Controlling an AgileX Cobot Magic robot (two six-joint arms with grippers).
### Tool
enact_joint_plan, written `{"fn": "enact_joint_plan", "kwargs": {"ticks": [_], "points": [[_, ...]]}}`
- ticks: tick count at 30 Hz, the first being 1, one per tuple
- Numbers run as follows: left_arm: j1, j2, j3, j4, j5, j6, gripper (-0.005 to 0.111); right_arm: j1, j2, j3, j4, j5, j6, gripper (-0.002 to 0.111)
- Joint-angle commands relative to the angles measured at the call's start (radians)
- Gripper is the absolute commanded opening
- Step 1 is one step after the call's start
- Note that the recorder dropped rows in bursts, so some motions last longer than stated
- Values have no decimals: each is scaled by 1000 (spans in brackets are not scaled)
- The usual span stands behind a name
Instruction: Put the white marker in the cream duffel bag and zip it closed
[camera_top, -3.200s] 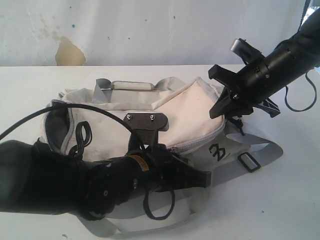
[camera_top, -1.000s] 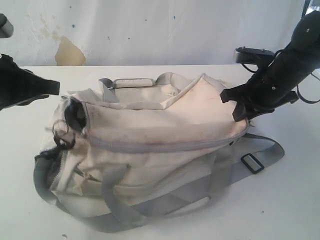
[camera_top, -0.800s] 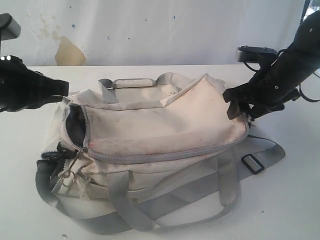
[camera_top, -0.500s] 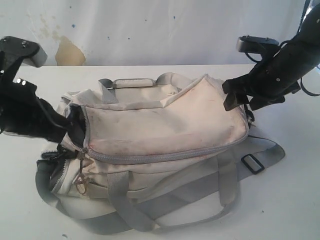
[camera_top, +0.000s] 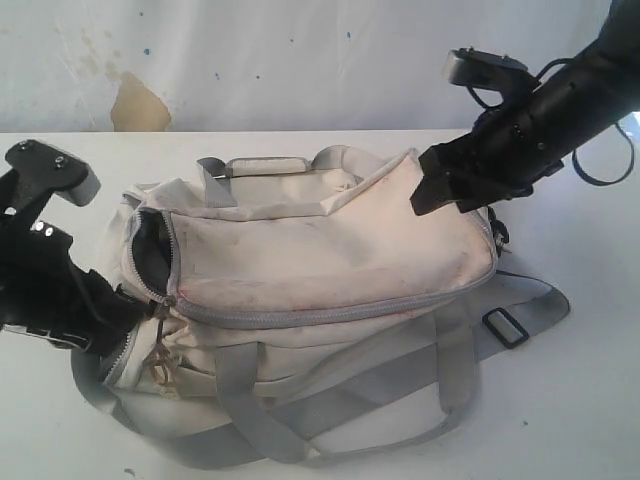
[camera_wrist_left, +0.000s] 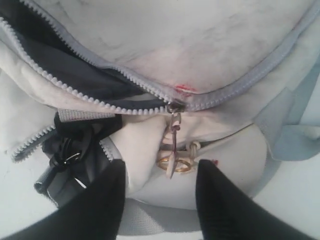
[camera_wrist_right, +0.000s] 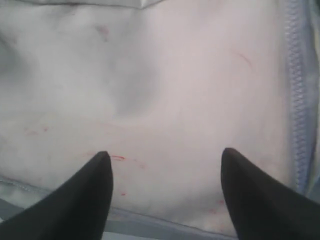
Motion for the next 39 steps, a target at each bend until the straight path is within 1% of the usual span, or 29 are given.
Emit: {"fn": "enact_joint_plan", "kwargs": {"ticks": [1,3,5,9,15,19,22,27,29,32,34,37,39], "points": [[-5,-2,51,-18,-114,1,49,51,-8,0,9,11,-47,58],[-5,-2,81,-51,-179,1,49,77,-8,0,9,13,-71,58],[-5,5,95,-102,-203,1,49,100,-8,0,9,15,-94,58],[-5,47,98,-152,-179,33,49,140,-8,0,9,15,-115,58],[-5,117,98,-205,-181,40,49,188,-8,0,13,15,-115,58],[-5,149,96,-311,-174,114,49,218,-8,0,13,7,-125,58],[-5,174,96,-379,-170,192,49,240,-8,0,21,7,-204,58],[-5,195,94,-435,-179,219,49,259,-8,0,35,3,-227,58],[-5,178,57,-436,-125,209,48,259,-8,0,35,11,-227,58],[-5,140,-16,-358,-29,150,48,259,-8,0,35,19,-220,58],[-5,124,-55,-252,-11,47,52,259,-8,0,35,22,-220,58],[-3,111,-86,-23,-35,-189,66,259,-8,0,35,43,-287,58],[13,111,-109,111,-47,-397,77,263,-8,0,35,45,-331,58]]}}
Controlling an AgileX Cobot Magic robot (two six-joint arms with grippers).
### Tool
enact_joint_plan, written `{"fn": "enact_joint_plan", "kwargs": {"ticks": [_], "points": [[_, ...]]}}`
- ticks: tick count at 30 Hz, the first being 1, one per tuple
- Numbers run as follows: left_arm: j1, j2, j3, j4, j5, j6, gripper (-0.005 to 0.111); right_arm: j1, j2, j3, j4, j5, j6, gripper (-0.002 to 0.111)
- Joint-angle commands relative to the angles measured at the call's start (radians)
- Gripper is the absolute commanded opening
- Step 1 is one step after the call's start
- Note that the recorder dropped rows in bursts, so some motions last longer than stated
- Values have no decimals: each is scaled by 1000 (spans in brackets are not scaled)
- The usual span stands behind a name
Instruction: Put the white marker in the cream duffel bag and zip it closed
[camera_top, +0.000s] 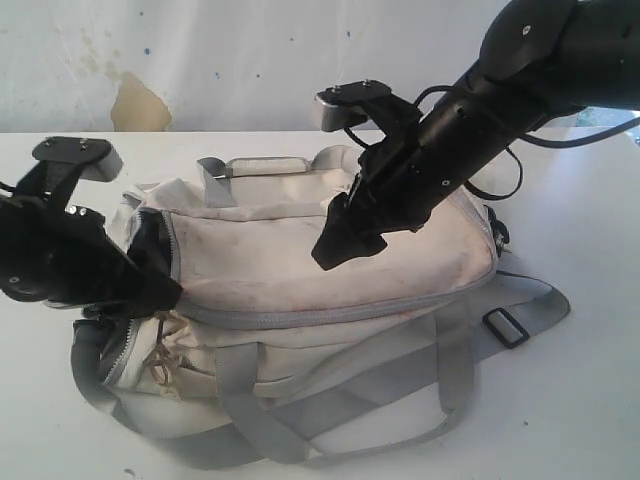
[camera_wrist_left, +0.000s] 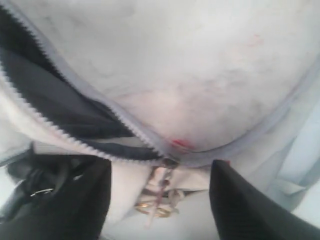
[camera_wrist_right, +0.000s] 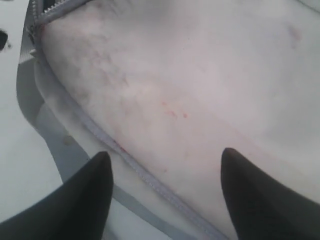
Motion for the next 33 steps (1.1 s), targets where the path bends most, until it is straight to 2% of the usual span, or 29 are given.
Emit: {"fn": "enact_joint_plan", "kwargs": {"ticks": [1,3,8,15,20,22,27,33], "points": [[23,-9,-47,297,-14,-396,80,7,-8,0,5,20,-95,58],[55,-7,-69,343,-23,-490,81,11,-8,0,8,23,-115,58],[118,31,-106,293,-30,-492,79,52,-8,0,9,30,-136,58],[121,181,-158,75,22,-400,79,83,-8,0,9,33,-134,58],[121,246,-227,-33,68,-398,79,83,-8,0,7,35,-134,58],[121,256,-253,-66,75,-380,74,83,-8,0,7,35,-134,58],[121,278,-297,-132,75,-349,52,83,-8,0,7,32,-134,58],[125,374,-304,-165,65,-322,51,83,-8,0,7,32,-134,58]]}}
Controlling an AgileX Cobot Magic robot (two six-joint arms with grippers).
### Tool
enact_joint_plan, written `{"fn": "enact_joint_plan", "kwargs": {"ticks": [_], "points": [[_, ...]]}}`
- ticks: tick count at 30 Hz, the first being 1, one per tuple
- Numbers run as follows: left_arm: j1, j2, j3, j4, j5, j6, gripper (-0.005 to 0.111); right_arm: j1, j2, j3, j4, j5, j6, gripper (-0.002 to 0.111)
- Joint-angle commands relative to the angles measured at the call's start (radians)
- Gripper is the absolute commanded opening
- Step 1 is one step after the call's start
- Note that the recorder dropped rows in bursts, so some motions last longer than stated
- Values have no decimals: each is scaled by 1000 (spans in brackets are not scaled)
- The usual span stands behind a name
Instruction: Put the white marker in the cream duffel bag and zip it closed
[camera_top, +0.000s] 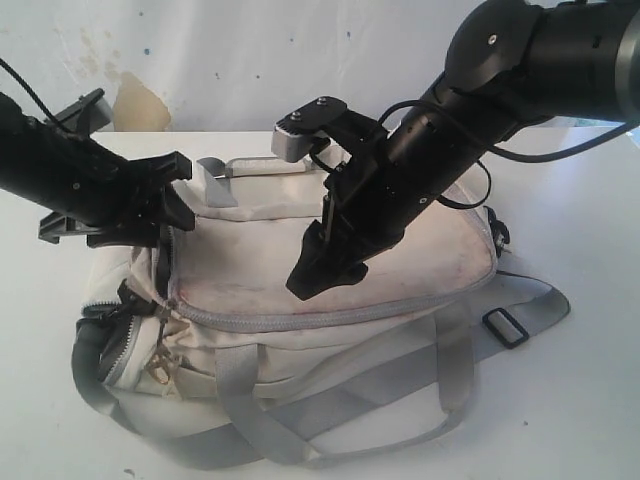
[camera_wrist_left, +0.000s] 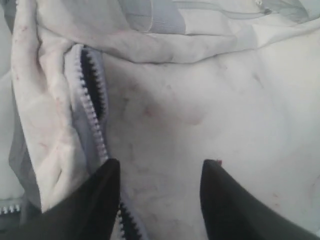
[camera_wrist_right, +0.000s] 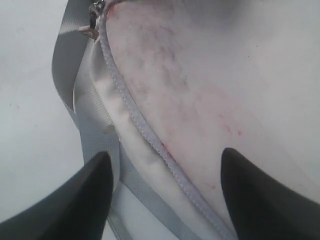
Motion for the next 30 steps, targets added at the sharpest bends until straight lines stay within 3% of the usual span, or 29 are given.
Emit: {"fn": "enact_joint_plan", "kwargs": {"ticks": [1,10,15,18,22,30], "points": [[5,79,-4,-48,-11,12,51,2,-8,0,3,2,-12,58],[6,130,-45,-45,8,24,51,2,-8,0,3,12,-12,58],[6,86,-152,-22,163,141,51,2,-8,0,3,14,-12,58],[6,31,-186,61,229,122,51,2,-8,0,3,14,-12,58],[6,-60,-178,270,308,-21,51,2,-8,0,3,16,-12,58],[2,-252,33,259,366,126,51,2,-8,0,1,19,-12,58]]}}
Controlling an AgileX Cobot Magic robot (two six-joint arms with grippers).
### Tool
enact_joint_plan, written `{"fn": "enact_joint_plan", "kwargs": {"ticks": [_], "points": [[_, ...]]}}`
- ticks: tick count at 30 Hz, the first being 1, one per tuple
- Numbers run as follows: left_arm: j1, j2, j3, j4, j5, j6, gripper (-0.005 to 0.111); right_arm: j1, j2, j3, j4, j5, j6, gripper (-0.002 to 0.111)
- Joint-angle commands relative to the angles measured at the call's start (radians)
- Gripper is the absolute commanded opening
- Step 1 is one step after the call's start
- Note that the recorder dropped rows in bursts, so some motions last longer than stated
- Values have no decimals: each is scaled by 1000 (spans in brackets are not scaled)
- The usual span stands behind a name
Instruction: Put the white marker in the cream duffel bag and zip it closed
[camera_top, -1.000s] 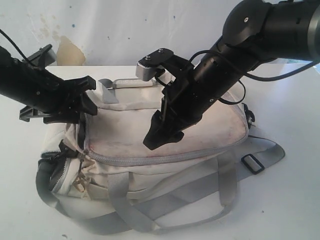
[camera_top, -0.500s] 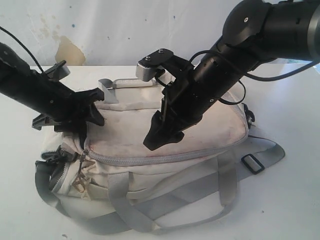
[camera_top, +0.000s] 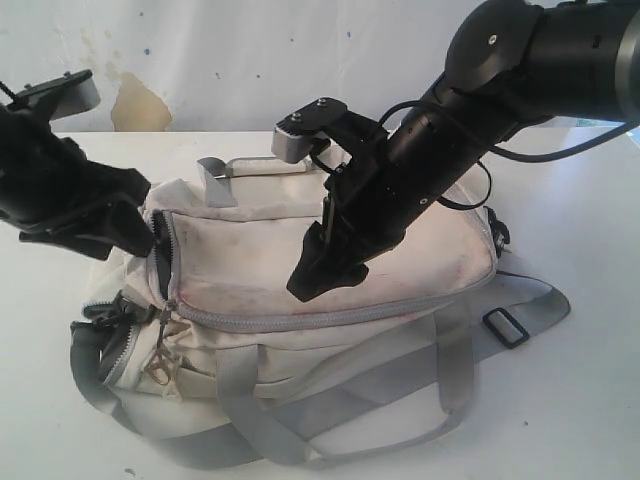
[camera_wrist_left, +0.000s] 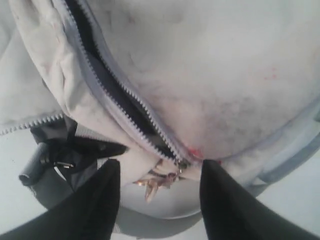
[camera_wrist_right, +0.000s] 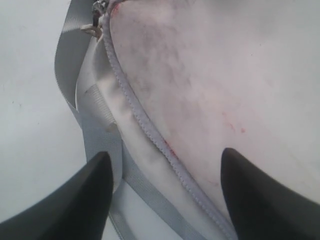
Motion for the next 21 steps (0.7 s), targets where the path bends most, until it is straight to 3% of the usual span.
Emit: {"fn": "enact_joint_plan", "kwargs": {"ticks": [1,9,13,21], "points": [[0,-78,97,-22,4,109,51,2,-8,0,1,11,-12,58],[0,-96,324,-248,-181,464,51,2,-8,0,1,13,-12,58],[0,-94,402,-356,-321,508,51,2,-8,0,1,19,-12,58],[-1,0,414,-490,-316,641,51,2,-8,0,1,20,-12,58]]}}
